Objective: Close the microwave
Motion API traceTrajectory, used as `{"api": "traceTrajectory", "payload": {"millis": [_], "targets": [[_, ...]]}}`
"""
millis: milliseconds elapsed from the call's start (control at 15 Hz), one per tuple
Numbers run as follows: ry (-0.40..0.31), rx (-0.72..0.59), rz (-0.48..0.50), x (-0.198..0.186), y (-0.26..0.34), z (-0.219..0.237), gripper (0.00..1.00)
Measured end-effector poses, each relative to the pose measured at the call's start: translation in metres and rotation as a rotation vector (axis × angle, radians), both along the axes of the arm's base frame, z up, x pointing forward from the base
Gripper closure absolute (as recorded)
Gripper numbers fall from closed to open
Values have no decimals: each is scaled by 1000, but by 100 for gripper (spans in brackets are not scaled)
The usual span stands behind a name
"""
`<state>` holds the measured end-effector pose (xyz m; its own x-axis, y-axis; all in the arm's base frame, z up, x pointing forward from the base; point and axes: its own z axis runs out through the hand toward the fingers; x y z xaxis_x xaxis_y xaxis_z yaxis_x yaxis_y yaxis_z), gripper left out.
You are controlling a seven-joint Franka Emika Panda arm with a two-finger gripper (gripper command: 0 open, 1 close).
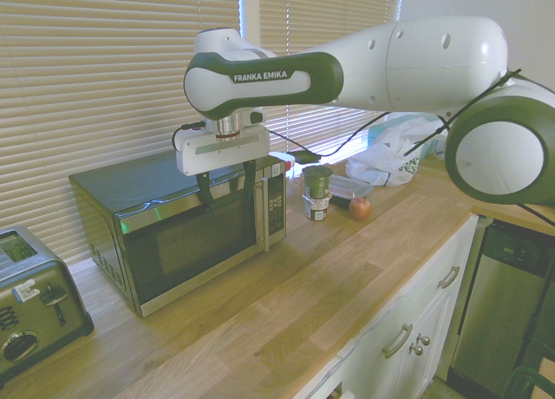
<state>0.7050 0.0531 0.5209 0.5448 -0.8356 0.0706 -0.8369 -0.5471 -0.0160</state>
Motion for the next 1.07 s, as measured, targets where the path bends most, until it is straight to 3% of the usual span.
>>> {"api": "traceTrajectory", "payload": {"millis": [400, 1067], "targets": [[10, -3, 17, -8, -23, -23, 0], [69, 0, 85, -105, -42, -65, 0]]}}
